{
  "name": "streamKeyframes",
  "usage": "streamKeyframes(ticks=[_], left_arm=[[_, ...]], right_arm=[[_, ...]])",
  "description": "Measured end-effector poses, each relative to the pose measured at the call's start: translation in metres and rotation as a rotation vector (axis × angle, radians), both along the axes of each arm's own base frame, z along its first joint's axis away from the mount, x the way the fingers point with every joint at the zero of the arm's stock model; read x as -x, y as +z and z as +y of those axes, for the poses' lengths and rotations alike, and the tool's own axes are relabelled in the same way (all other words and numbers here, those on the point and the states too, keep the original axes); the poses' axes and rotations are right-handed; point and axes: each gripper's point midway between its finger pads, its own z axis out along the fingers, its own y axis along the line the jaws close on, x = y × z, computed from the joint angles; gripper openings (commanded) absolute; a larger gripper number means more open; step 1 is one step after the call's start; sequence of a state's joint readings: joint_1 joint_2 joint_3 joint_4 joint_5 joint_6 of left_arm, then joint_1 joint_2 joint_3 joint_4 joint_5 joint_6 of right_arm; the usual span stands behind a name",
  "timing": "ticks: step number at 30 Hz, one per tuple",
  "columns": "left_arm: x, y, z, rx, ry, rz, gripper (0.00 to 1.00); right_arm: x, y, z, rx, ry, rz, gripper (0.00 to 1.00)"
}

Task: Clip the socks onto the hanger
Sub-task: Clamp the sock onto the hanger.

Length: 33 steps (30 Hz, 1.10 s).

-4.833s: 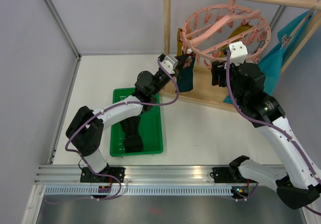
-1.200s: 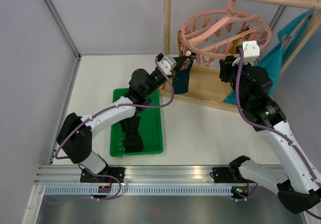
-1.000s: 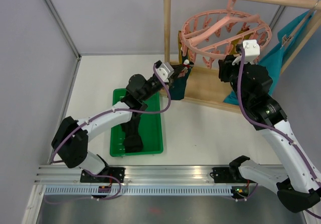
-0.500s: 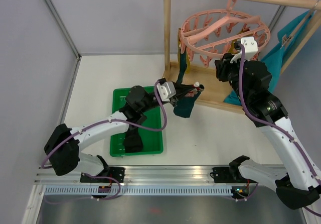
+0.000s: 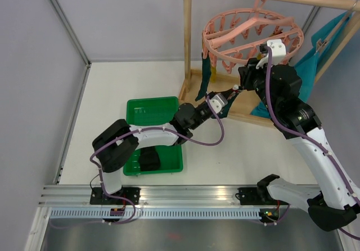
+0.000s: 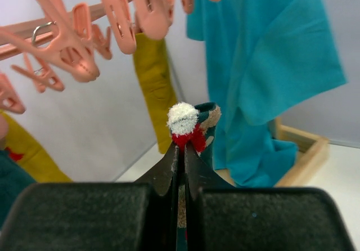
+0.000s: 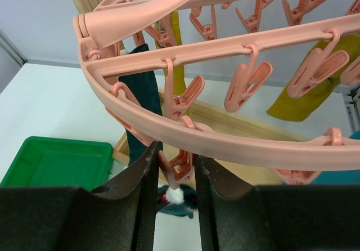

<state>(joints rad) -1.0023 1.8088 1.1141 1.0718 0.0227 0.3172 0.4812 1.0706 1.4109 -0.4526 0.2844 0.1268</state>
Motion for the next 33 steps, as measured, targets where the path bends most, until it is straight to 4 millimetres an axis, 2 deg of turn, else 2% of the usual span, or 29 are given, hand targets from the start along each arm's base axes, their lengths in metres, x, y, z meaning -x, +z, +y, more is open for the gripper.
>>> streamKeyframes(ticks=[4,9,11,22,33], left_arm=[[-0.016,0.003,0.001,0.042,0.084,-0.029,0.02],[-0.019,0.033,0.009,0.135,0.120,-0.079,0.02],[-0.018,0.037,0.010,0.150,0.119,-0.088,0.02],[-0.013,0.040,0.011,0.153,0.102,-0.098,0.02],[-0.003,0.054,0.016,0.176,0.066,-0.108,0.02]], right_arm=[[0.000,0.000,0.000,0.005,0.000,0.008,0.01],[0.001,0.000,0.001,0.009,0.006,0.011,0.00],[0.001,0.000,0.001,0.009,0.008,0.012,0.00],[0.001,0.002,-0.001,0.017,0.004,0.010,0.00],[0.001,0.001,-0.002,0.025,-0.003,0.011,0.00]])
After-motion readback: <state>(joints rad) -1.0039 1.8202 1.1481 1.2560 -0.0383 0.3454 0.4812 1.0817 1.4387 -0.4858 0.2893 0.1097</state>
